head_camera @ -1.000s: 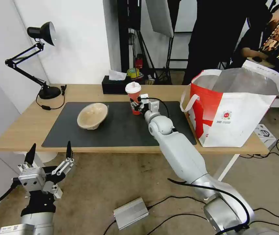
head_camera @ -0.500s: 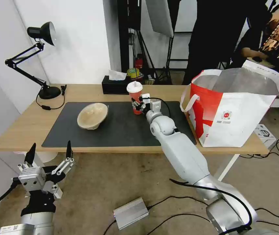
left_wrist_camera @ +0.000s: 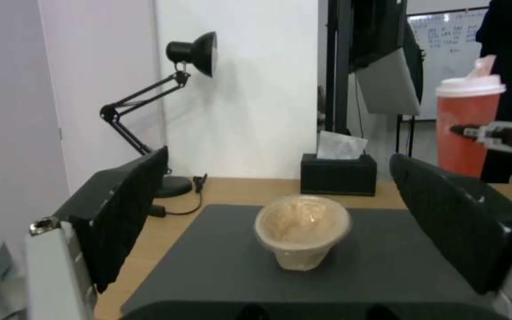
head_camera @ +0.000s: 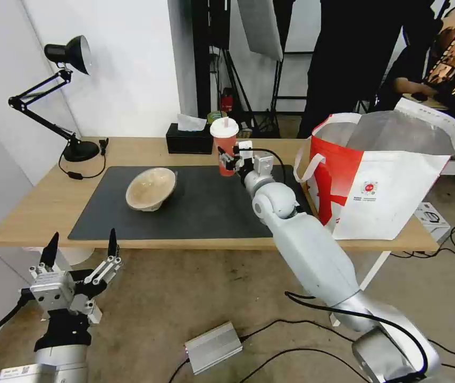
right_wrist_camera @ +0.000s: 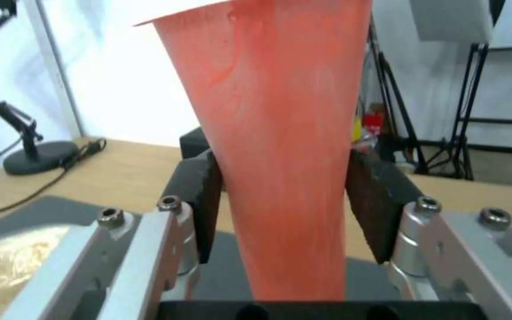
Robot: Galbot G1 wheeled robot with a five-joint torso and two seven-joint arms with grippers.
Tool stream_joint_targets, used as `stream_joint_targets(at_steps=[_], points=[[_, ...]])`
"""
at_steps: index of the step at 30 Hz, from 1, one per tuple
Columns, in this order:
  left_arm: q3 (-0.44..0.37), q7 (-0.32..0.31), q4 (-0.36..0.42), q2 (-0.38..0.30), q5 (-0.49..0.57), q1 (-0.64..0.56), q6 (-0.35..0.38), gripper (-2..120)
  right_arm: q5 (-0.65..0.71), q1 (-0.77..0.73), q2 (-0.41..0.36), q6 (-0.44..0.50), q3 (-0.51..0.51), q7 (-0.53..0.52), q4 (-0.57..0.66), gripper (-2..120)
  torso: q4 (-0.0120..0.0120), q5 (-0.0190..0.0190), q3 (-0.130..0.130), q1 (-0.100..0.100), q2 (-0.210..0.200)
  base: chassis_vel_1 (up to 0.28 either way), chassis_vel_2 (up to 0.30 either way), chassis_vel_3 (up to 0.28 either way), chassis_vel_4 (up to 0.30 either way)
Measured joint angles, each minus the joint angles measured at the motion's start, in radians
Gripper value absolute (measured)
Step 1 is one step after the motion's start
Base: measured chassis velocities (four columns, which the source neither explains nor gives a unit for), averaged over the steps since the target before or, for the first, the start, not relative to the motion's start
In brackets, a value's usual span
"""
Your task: Pick up the trash from the table and place it into the takeout bag.
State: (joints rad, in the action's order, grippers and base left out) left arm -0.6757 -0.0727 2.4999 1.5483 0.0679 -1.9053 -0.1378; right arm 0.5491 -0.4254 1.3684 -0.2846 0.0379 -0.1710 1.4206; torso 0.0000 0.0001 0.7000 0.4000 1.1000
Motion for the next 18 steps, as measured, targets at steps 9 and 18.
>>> stream_joint_targets(at_steps=[9,18], points=[[0.000,0.000,0.000,0.001,0.003,0.007,0.002,100,0.078,0.004,-0.078,-0.037,0.009,-0.047,0.146,46,0.0000,0.0000,0.000,0.000,0.000,0.000,0.000,0.000,0.000],[-0.007,0.000,0.000,0.000,0.004,0.008,0.003,100,0.147,-0.010,-0.127,-0.073,-0.014,-0.100,0.292,46,0.0000,0.0000,0.000,0.000,0.000,0.000,0.000,0.000,0.000]])
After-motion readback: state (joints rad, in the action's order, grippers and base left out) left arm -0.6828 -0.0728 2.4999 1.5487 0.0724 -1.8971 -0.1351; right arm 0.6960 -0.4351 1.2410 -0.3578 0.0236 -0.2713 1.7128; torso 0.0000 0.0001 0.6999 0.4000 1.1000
